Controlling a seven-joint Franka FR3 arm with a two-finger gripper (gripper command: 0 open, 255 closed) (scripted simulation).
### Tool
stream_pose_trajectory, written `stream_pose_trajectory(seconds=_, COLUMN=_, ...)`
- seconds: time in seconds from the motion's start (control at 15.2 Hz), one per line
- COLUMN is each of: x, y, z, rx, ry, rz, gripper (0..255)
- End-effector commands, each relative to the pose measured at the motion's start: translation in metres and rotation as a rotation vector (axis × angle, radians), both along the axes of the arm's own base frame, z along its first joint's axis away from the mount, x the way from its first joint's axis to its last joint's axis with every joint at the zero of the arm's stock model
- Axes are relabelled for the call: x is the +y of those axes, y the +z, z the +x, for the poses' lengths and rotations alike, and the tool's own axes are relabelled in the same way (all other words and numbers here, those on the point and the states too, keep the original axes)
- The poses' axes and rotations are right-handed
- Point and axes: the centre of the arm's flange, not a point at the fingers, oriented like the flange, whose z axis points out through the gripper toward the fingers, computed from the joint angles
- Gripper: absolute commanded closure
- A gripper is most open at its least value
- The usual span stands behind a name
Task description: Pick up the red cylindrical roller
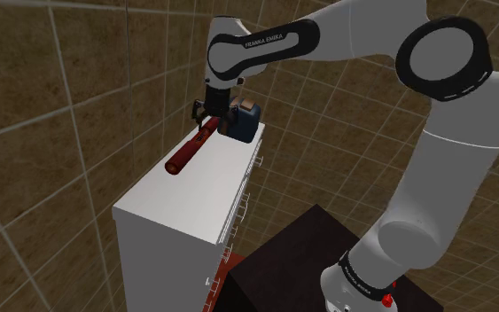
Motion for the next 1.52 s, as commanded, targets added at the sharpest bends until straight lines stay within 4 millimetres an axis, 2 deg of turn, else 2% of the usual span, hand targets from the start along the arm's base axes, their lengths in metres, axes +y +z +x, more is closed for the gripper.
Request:
stream_pose_trajectory(seconds=0.0, x=0.0, y=-0.013, z=0.023, rx=-0.004, ry=-0.05, rz=-0.007, gripper=0)
stream_pose_trajectory(seconds=0.33, x=-0.005, y=-0.043, z=0.08, rx=-0.012, ry=-0.168, rz=-0.024, gripper=0)
stream_pose_trajectory(seconds=0.79, x=-0.005, y=-0.08, z=0.08, rx=-0.012, ry=-0.168, rz=-0.024, gripper=0)
stream_pose_trajectory(seconds=0.99, x=-0.005, y=-0.083, z=0.08, rx=-0.012, ry=-0.168, rz=-0.024, gripper=0)
stream_pose_trajectory(seconds=1.06, x=-0.004, y=-0.083, z=0.081, rx=-0.012, ry=-0.167, rz=-0.024, gripper=255)
stream_pose_trajectory(seconds=1.45, x=0.001, y=-0.076, z=0.081, rx=-0.011, ry=-0.168, rz=-0.023, gripper=255)
